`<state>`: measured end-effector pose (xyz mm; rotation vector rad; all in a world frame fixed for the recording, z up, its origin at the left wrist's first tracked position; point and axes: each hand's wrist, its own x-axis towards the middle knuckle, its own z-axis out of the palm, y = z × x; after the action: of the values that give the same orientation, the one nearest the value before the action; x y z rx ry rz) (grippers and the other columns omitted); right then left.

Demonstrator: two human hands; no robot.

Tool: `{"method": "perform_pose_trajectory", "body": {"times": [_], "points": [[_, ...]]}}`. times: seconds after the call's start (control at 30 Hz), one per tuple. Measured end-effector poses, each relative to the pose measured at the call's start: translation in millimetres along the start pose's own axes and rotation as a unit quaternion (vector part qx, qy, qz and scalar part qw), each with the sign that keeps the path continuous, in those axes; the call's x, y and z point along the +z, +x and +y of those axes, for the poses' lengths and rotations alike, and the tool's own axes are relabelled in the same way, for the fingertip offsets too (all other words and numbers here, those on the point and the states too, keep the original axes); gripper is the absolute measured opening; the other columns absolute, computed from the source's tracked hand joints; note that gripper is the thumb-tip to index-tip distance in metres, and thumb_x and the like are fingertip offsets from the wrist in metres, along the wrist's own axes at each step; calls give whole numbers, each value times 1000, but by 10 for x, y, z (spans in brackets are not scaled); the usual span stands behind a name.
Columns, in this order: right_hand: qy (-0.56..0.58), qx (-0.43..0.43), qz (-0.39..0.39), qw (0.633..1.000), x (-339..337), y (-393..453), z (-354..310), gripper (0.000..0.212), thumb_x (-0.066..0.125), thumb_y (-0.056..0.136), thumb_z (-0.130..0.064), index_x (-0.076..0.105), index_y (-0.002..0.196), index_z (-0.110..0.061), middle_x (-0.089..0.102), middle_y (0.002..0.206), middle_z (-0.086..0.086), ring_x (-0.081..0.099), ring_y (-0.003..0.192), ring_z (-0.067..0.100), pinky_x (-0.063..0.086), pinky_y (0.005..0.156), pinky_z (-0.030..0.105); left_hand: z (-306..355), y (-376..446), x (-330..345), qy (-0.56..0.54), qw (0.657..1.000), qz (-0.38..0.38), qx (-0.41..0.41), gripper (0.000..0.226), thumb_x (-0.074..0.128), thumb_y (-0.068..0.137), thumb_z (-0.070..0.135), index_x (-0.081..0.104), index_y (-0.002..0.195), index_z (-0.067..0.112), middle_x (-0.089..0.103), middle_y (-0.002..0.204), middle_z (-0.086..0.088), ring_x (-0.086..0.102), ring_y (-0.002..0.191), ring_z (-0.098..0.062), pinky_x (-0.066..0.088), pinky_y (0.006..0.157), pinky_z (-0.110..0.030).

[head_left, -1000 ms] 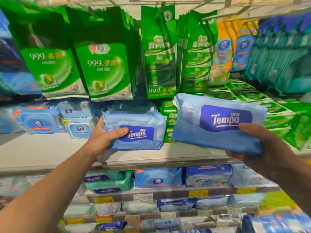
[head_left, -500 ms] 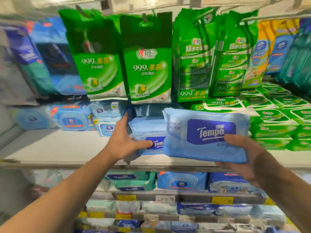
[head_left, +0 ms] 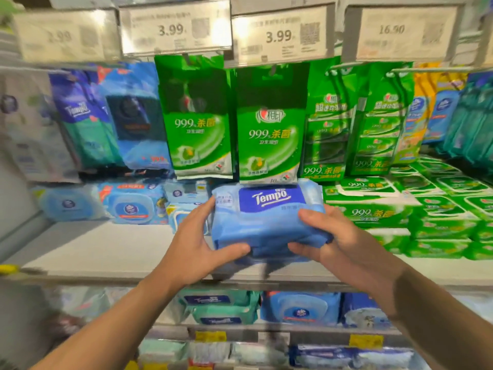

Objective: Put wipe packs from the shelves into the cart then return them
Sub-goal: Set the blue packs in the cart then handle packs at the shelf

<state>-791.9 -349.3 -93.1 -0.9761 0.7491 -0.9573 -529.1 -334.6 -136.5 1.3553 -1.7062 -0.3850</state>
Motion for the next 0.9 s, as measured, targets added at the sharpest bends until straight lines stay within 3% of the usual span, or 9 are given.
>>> {"method": "perform_pose_trajectory", "body": {"times": [0.07,0.13,0.23,0.37,0.5,0.63,0.73,0.8,0.9], "points": [[-54,-9,22,998,30,-3,-33,65,84,60,-4,58,120,-4,72,109,14,72,85,23,62,69,37,25,71,-18,-65,997,-25,-14,85,81,63,62,55,136,26,64,131,13,60,121,-6,48,105,-42],[-208,-23,81,975,-19,76,-50,58,87,63,0,58,112,-10,71,100,15,69,75,22,59,63,37,54,141,-18,-89,995,-33,-15,71,80,67,56,58,130,31,68,123,16,64,114,-5,52,100,-42],[-468,-76,152,867,-91,191,-138,49,91,56,-39,67,97,-25,68,92,8,64,73,20,48,57,30,7,218,33,-139,988,-36,-46,61,78,69,53,60,125,36,71,119,13,67,110,-9,54,96,-45],[-494,-106,173,845,-96,272,-182,62,91,60,-43,60,109,-23,68,93,-7,66,80,13,47,60,27,-27,297,152,-178,979,-9,-99,53,77,70,57,65,117,36,74,112,11,70,103,-8,56,93,-44],[-580,-141,159,786,2,312,-157,74,79,74,-49,45,136,-26,68,109,-7,66,96,19,52,72,33,-9,315,242,-178,977,54,-109,38,72,77,47,66,112,32,74,106,13,69,94,1,57,92,-40],[-598,-134,144,777,42,345,-130,77,70,78,-54,38,145,-30,66,123,-4,63,108,22,54,86,40,-15,209,364,-191,974,98,-67,56,78,76,28,54,127,28,71,106,23,66,96,8,58,86,-28],[-586,-133,141,786,59,338,-125,77,71,82,-50,37,146,-26,62,130,0,59,117,24,51,93,36,-53,146,466,-179,977,107,-38,105,88,70,24,23,153,32,53,142,9,57,123,1,51,100,-23],[-573,-138,140,796,81,331,-120,83,72,84,-46,32,152,-19,55,142,3,52,128,24,44,100,32,-100,104,521,-156,980,115,-30,126,93,60,39,11,155,36,41,151,5,52,131,-6,49,104,-31],[-560,-165,146,799,94,373,-63,76,75,83,-41,43,143,-8,61,130,13,53,122,30,43,99,37,-141,50,585,-141,982,122,-37,134,93,52,42,7,154,40,45,146,2,57,125,-14,49,106,-46]]}}
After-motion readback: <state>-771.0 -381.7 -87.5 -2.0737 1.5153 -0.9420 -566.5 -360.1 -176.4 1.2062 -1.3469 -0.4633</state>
